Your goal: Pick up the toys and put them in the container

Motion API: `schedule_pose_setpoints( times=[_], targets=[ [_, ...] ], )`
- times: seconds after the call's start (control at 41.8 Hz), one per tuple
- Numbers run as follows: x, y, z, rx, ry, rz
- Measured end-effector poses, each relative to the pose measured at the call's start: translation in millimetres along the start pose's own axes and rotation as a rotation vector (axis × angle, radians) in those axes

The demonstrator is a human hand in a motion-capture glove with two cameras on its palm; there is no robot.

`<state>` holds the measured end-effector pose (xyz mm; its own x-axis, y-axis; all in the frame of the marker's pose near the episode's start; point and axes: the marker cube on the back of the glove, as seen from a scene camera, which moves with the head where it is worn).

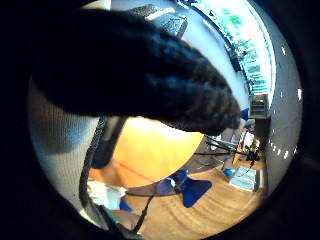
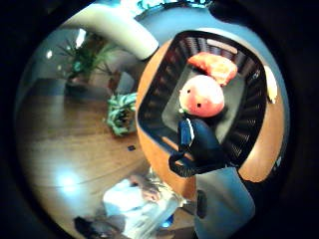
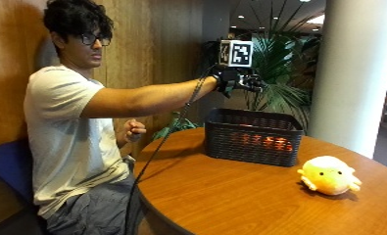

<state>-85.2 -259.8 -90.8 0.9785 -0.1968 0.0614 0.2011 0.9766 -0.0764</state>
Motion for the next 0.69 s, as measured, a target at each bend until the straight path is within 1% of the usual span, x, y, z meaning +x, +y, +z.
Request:
schedule_pose_setpoints(
  times=[0.192, 0.383, 0.527, 0.694],
  targets=[
    [5, 8, -1, 0.01, -0.006, 0.005],
    [28, 23, 7, 0.004, -0.002, 0.005],
    [40, 33, 15, -0.011, 0.001, 0.046],
    [53, 48, 19, 0.006, -0.038, 0.05]
  ],
)
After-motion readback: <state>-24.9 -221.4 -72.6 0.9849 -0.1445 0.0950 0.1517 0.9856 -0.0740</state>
